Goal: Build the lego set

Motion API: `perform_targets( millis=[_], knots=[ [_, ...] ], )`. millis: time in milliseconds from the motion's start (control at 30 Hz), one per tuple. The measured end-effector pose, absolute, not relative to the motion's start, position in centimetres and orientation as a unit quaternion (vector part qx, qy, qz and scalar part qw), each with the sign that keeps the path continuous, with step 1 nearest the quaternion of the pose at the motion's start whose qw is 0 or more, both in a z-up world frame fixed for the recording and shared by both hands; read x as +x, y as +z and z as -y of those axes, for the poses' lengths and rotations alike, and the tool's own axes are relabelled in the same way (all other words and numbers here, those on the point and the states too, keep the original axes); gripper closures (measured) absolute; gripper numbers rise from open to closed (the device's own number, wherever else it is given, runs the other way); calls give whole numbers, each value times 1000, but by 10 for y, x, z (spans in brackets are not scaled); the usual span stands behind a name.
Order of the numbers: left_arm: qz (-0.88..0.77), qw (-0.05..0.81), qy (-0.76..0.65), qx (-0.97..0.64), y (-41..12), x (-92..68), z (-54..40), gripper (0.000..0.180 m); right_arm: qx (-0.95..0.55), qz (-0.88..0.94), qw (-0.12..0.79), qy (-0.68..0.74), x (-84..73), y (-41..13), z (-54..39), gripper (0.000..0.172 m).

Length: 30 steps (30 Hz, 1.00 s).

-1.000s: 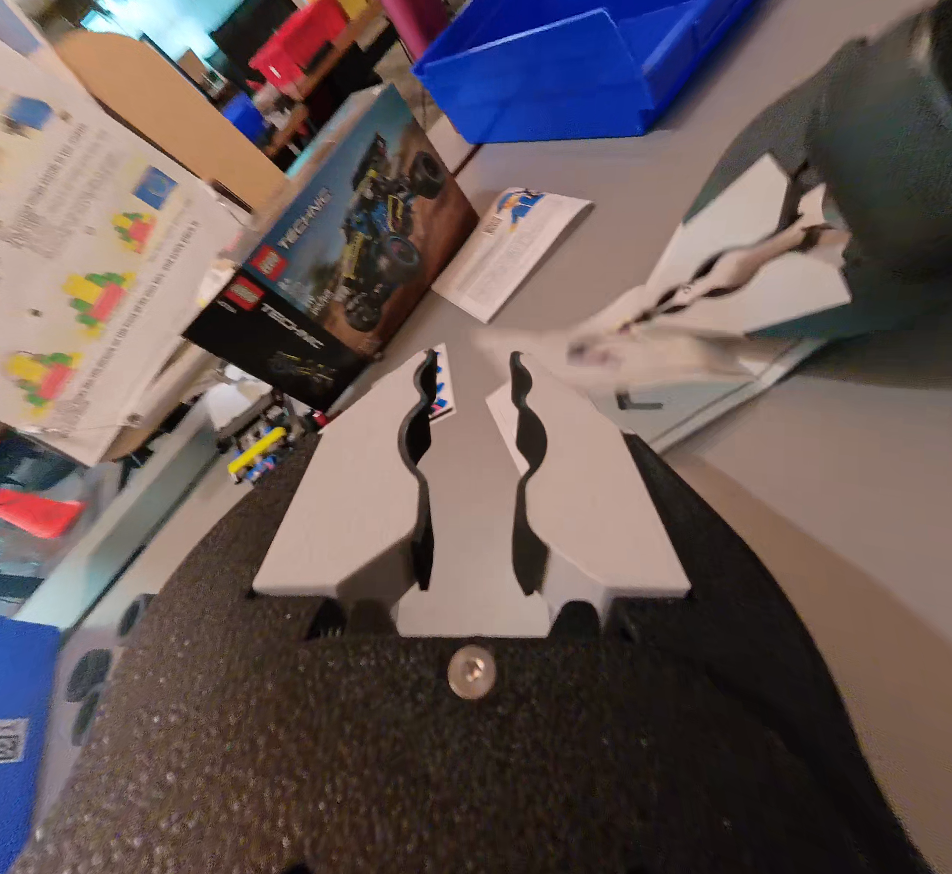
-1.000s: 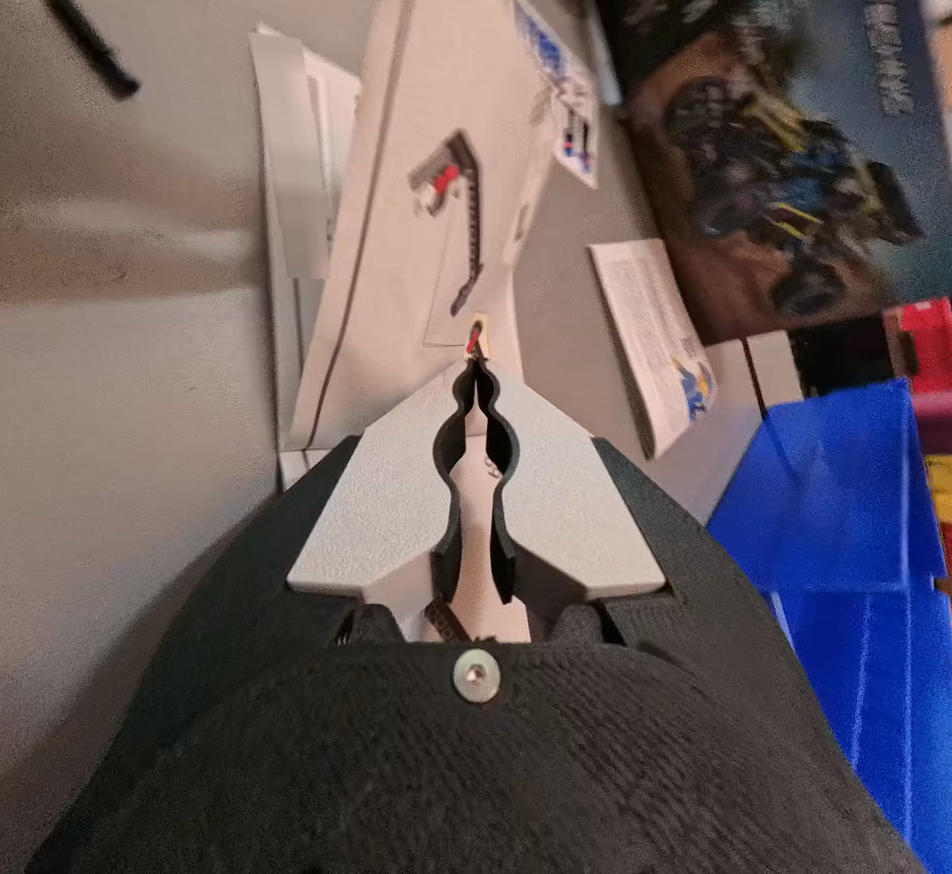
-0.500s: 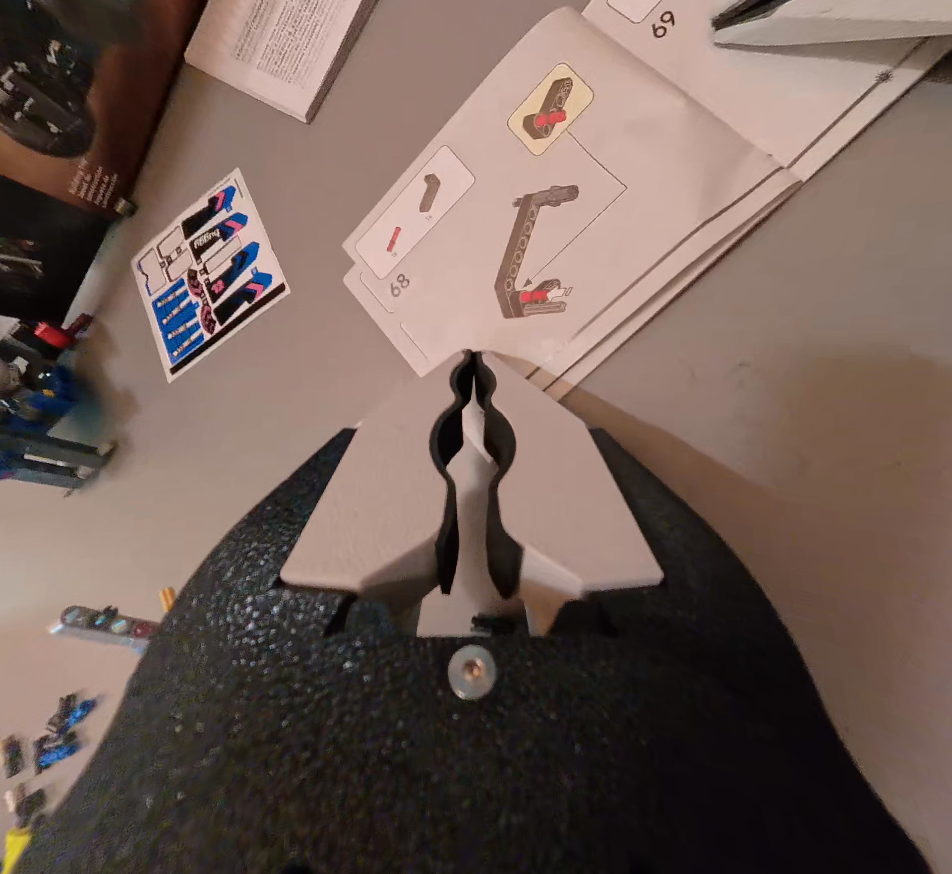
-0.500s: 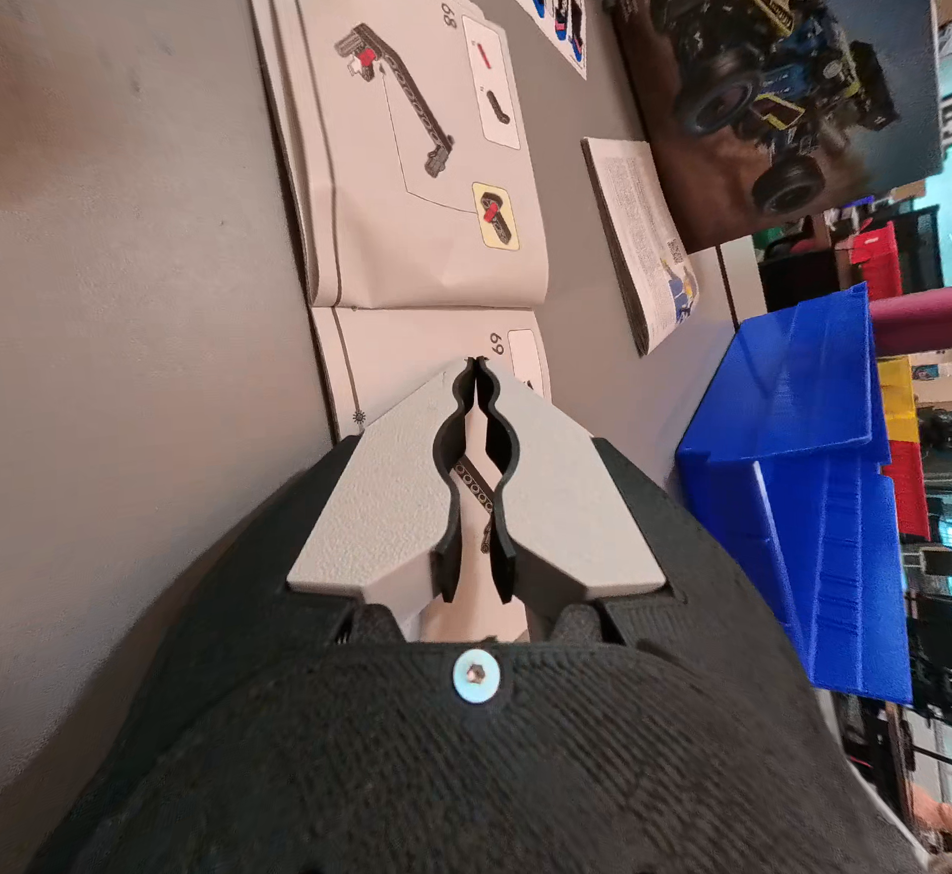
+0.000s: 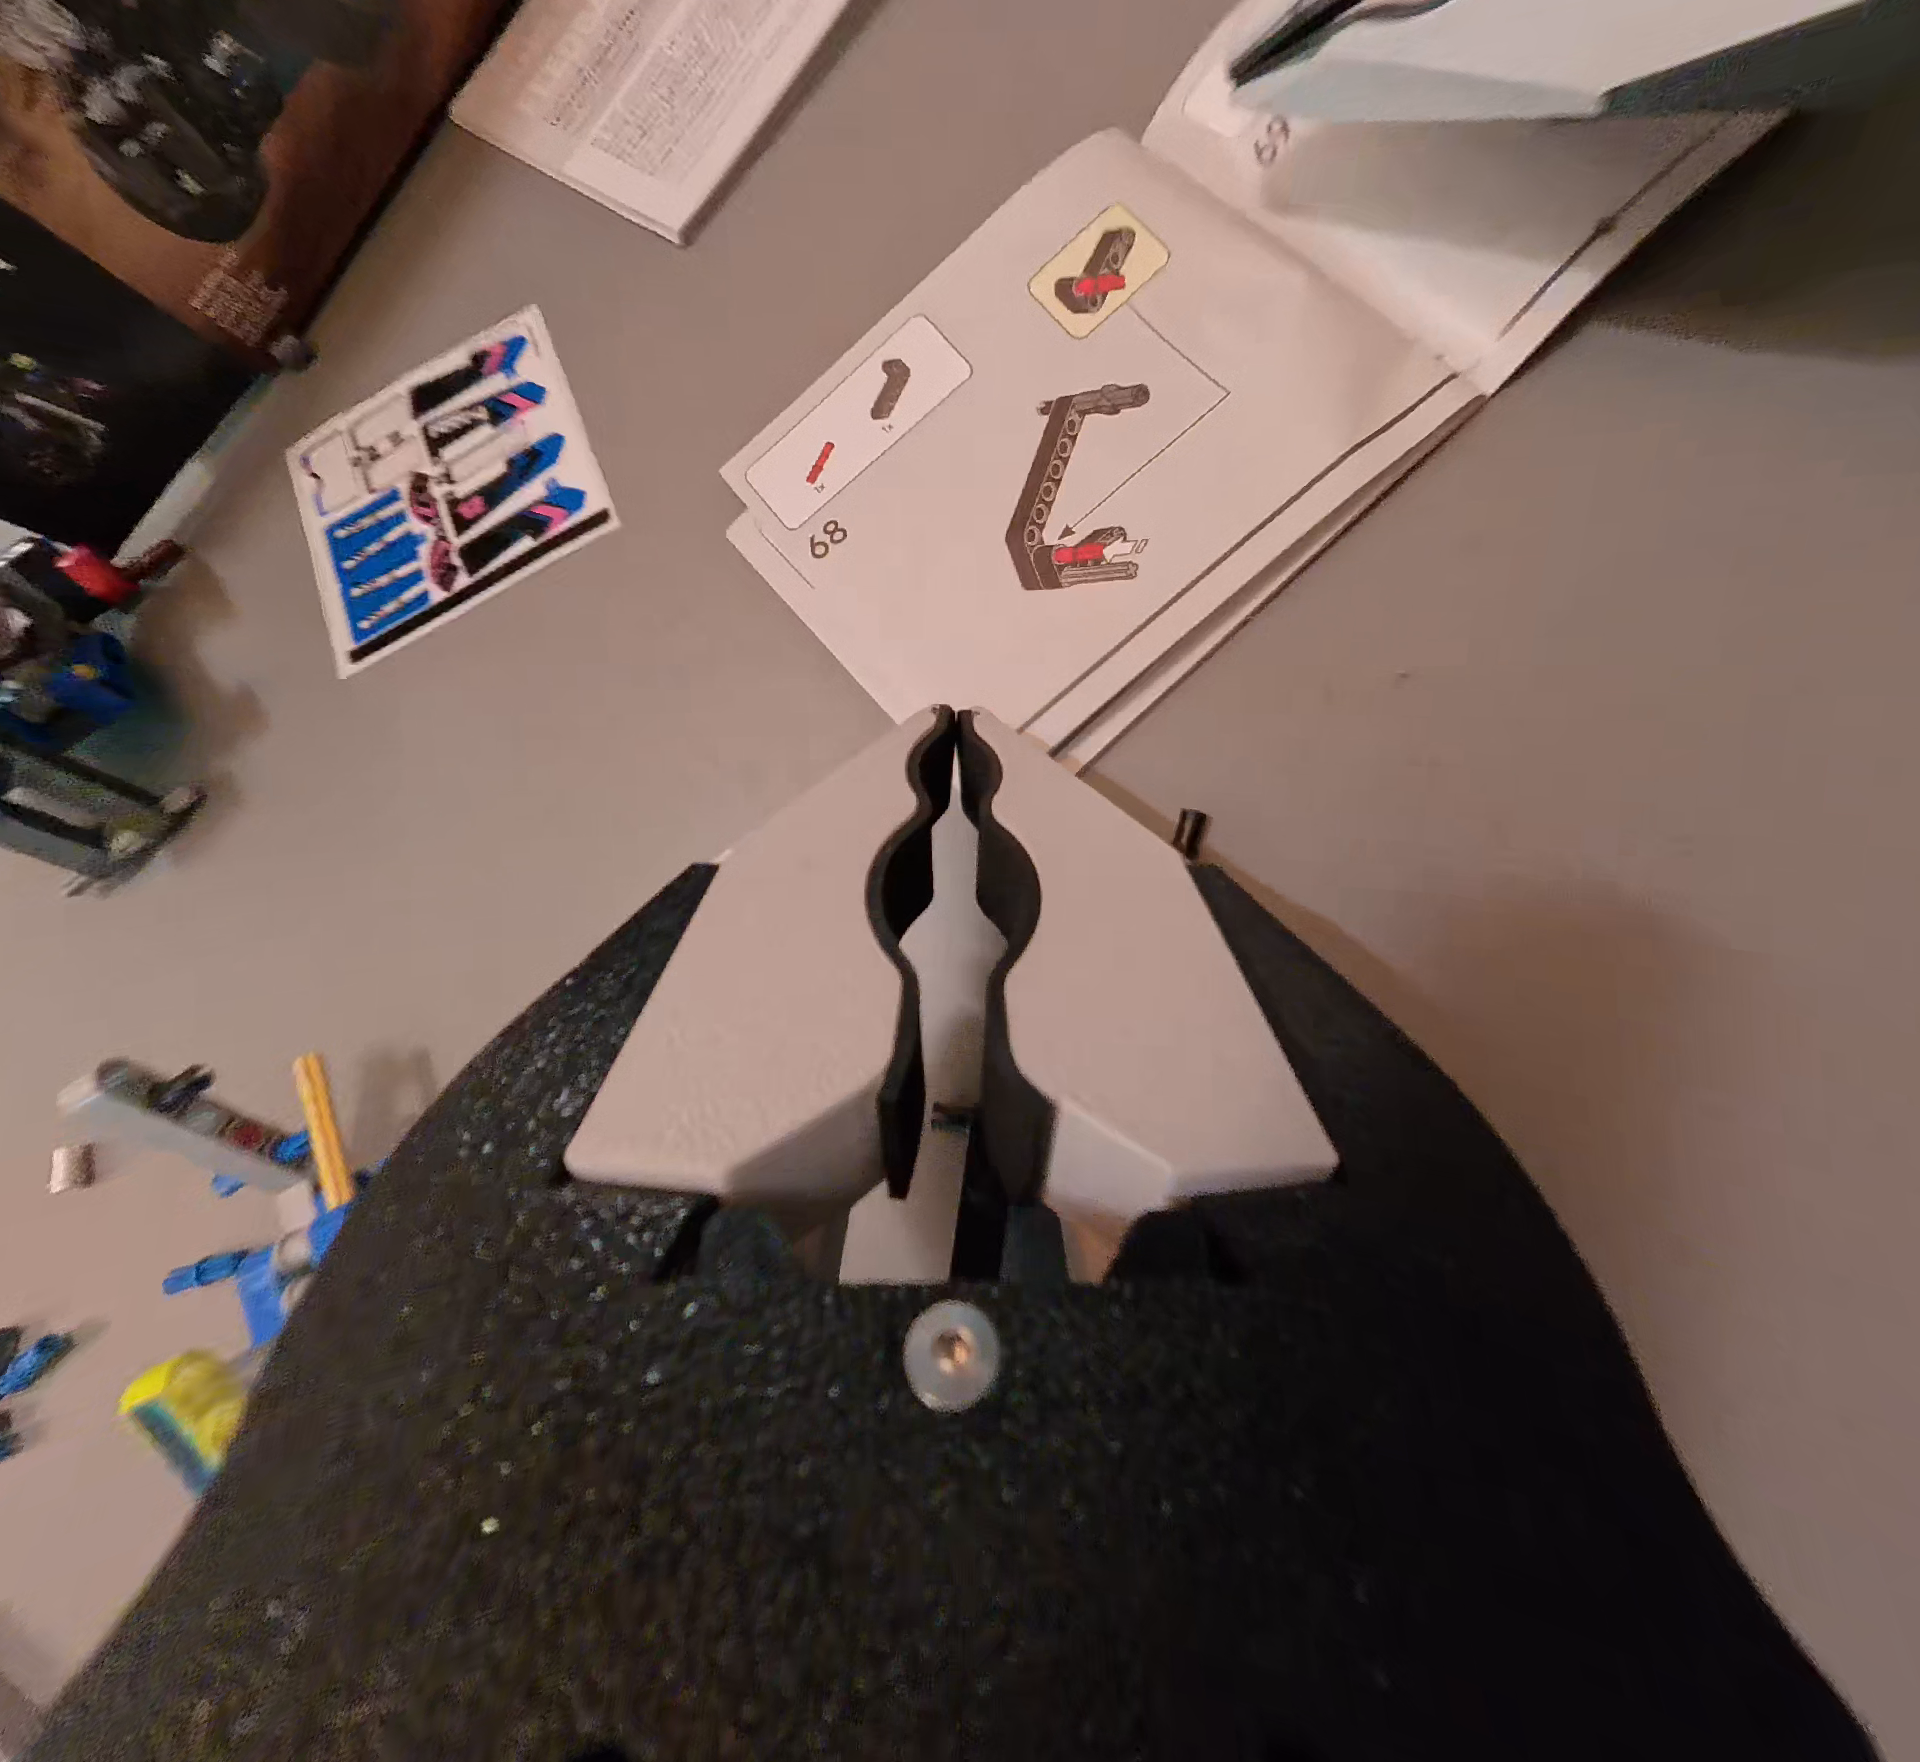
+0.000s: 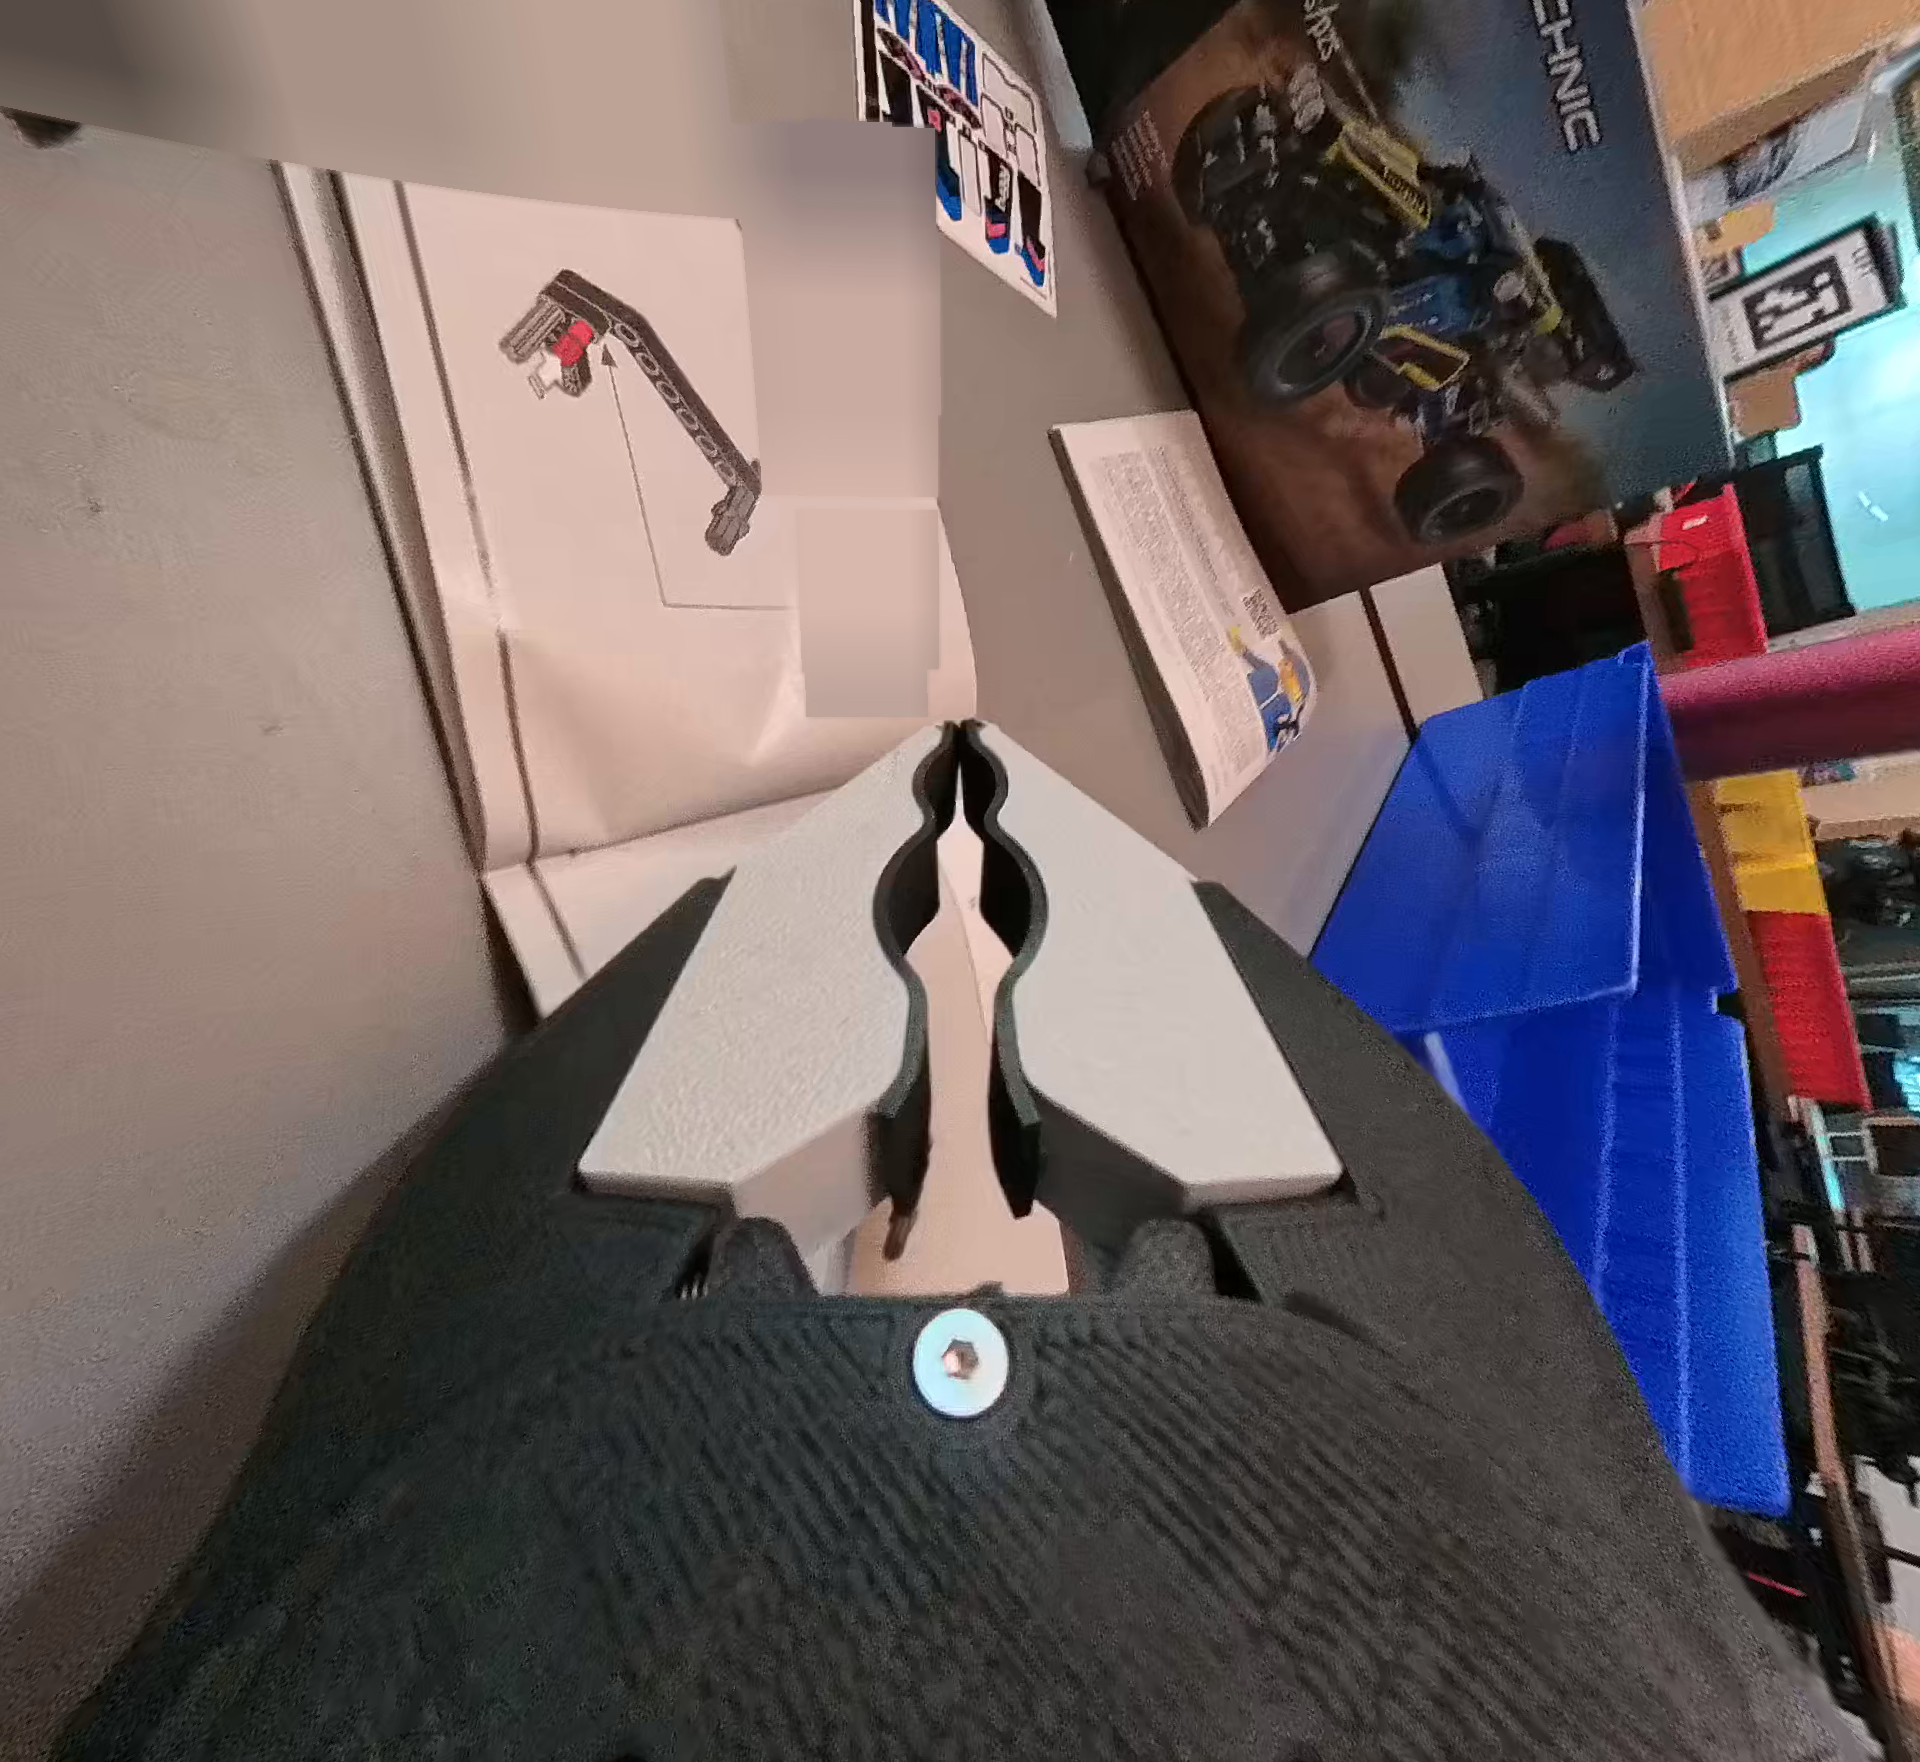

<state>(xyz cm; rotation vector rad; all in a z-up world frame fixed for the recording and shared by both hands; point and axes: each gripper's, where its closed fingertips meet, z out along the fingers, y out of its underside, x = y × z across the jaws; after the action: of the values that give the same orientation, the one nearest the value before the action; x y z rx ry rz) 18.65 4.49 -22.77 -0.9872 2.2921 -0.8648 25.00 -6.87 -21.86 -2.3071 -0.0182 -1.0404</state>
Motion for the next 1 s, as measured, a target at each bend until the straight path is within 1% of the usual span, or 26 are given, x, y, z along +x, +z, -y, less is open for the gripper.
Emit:
perform_targets(
  millis=[33,133,233,367,433,567,633,733,800,833,900,1000],
  knots=[
    [-835,255,-328,-360,-220,184,-47,180,-870,12,298,-393,252,-218,66,172],
    [-810,276,-373,-359,-193,173,-58,180,-867,19,304,-394,258,-214,59,172],
    [-782,269,-417,-378,-175,159,-78,180,-882,27,306,-358,259,-227,54,172],
    [-761,254,-435,-408,-175,143,-112,180,-899,62,296,-317,253,-246,41,172],
    [-764,247,-425,-419,-180,139,-122,180,-895,94,285,-330,252,-248,33,172],
    [-769,226,-458,-384,-170,152,-79,180,-895,102,268,-341,254,-248,30,172],
    [-803,231,-428,-345,-180,165,-53,180,-893,98,273,-345,254,-248,28,172],
    [-844,277,-359,-285,-205,195,-32,180,-887,105,280,-352,252,-247,22,172],
    [-887,257,-284,-258,-238,199,-31,180,-878,99,269,-384,257,-239,27,172],
    [-897,264,-252,-250,-248,202,-35,180,-874,95,270,-393,256,-233,30,172],
    [-899,291,-234,-228,-251,207,-37,180,-892,77,279,-347,243,-234,40,172],
    [-896,290,-235,-238,-251,207,-38,180,-912,81,248,-317,228,-245,61,172]
  ],
)
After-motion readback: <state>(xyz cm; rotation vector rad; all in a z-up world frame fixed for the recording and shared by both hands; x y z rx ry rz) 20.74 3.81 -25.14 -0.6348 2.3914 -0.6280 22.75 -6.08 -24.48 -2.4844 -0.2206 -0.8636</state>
